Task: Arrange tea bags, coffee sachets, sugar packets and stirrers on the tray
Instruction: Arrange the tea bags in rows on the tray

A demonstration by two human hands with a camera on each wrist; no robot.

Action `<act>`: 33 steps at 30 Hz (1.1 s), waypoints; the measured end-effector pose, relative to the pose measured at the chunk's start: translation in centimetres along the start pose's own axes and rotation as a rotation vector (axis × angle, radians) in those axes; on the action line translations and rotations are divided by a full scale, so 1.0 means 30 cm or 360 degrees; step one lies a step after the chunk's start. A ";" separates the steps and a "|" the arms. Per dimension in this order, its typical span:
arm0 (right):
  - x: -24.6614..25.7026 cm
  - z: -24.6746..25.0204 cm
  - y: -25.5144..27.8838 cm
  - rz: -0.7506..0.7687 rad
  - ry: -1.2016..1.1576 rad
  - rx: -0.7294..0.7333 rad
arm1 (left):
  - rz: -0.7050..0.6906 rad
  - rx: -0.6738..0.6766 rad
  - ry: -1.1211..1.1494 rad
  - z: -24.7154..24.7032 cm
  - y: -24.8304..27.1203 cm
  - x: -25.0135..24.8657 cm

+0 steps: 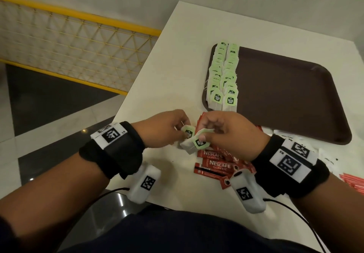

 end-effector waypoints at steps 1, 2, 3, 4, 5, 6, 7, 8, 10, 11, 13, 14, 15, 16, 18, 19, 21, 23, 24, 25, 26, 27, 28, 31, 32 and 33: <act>0.003 0.014 -0.001 0.0020 -0.0030 -0.0014 | -0.0001 -0.0024 0.0125 0.011 0.002 -0.005; 0.005 0.027 0.000 0.0037 -0.0050 -0.0026 | -0.0016 -0.0061 0.0215 0.022 0.000 -0.012; 0.009 0.041 0.000 0.0048 -0.0063 -0.0042 | -0.0044 -0.0105 0.0297 0.033 -0.002 -0.021; 0.013 0.056 0.000 0.0062 -0.0073 -0.0062 | -0.0075 -0.0148 0.0386 0.043 -0.007 -0.030; 0.016 0.069 0.000 0.0073 -0.0081 -0.0077 | -0.0108 -0.0182 0.0470 0.050 -0.009 -0.043; 0.018 0.081 0.000 0.0081 -0.0088 -0.0087 | -0.0141 -0.0194 0.0541 0.054 -0.014 -0.056; 0.020 0.094 -0.002 0.0082 -0.0089 -0.0098 | -0.0174 -0.0179 0.0615 0.050 -0.020 -0.071; 0.014 0.110 -0.005 0.0076 -0.0086 -0.0124 | -0.0204 -0.0146 0.0708 0.040 -0.030 -0.086; -0.002 0.153 -0.013 0.0040 -0.0053 -0.0219 | -0.0220 -0.0078 0.0926 0.019 -0.052 -0.113; -0.015 0.176 -0.018 0.0009 -0.0043 -0.0273 | -0.0217 -0.0057 0.1021 0.012 -0.065 -0.125; -0.044 0.221 -0.029 -0.0047 -0.0057 -0.0373 | -0.0237 -0.0037 0.1070 0.008 -0.096 -0.148; -0.058 0.241 -0.035 -0.0067 -0.0085 -0.0415 | -0.0273 -0.0048 0.0997 0.013 -0.112 -0.163; -0.074 0.259 -0.041 -0.0083 -0.0144 -0.0451 | -0.0310 -0.0072 0.0926 0.020 -0.130 -0.178; -0.091 0.275 -0.045 -0.0100 -0.0237 -0.0489 | -0.0334 -0.0113 0.0898 0.028 -0.148 -0.190; -0.126 0.308 -0.040 -0.0136 -0.0456 -0.0572 | -0.0349 -0.0209 0.0972 0.046 -0.179 -0.206; -0.145 0.316 -0.037 -0.0172 -0.0561 -0.0586 | -0.0346 -0.0258 0.1028 0.054 -0.194 -0.211; -0.182 0.311 -0.032 -0.0261 -0.0753 -0.0539 | -0.0334 -0.0328 0.1126 0.065 -0.216 -0.222; -0.215 0.302 -0.030 -0.0323 -0.0876 -0.0511 | -0.0321 -0.0345 0.1163 0.063 -0.239 -0.227; -0.235 0.305 -0.030 -0.0348 -0.0886 -0.0525 | -0.0316 -0.0348 0.1162 0.060 -0.249 -0.229; -0.252 0.311 -0.029 -0.0372 -0.0873 -0.0548 | -0.0304 -0.0362 0.1159 0.059 -0.259 -0.224; -0.270 0.318 -0.029 -0.0394 -0.0839 -0.0569 | -0.0287 -0.0392 0.1160 0.061 -0.267 -0.216; -0.286 0.325 -0.026 -0.0415 -0.0813 -0.0584 | -0.0261 -0.0436 0.1160 0.065 -0.275 -0.203; -0.303 0.330 -0.024 -0.0443 -0.0776 -0.0585 | -0.0232 -0.0486 0.1169 0.072 -0.280 -0.187; -0.339 0.315 -0.028 -0.0541 -0.0570 -0.0469 | -0.0157 -0.0610 0.1197 0.095 -0.287 -0.148; -0.346 0.302 -0.034 -0.0562 -0.0490 -0.0420 | -0.0143 -0.0637 0.1174 0.104 -0.288 -0.139; -0.352 0.290 -0.042 -0.0576 -0.0422 -0.0387 | -0.0126 -0.0659 0.1127 0.112 -0.291 -0.128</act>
Point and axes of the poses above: each hand's wrist, its own y-axis away from the middle knuckle, its own z-axis out of the back of the hand, x = y × z, the point moved 9 cm from there along -y, towards the middle knuckle, and after that the axes turned 3 degrees about x, right-handed, at the moved point
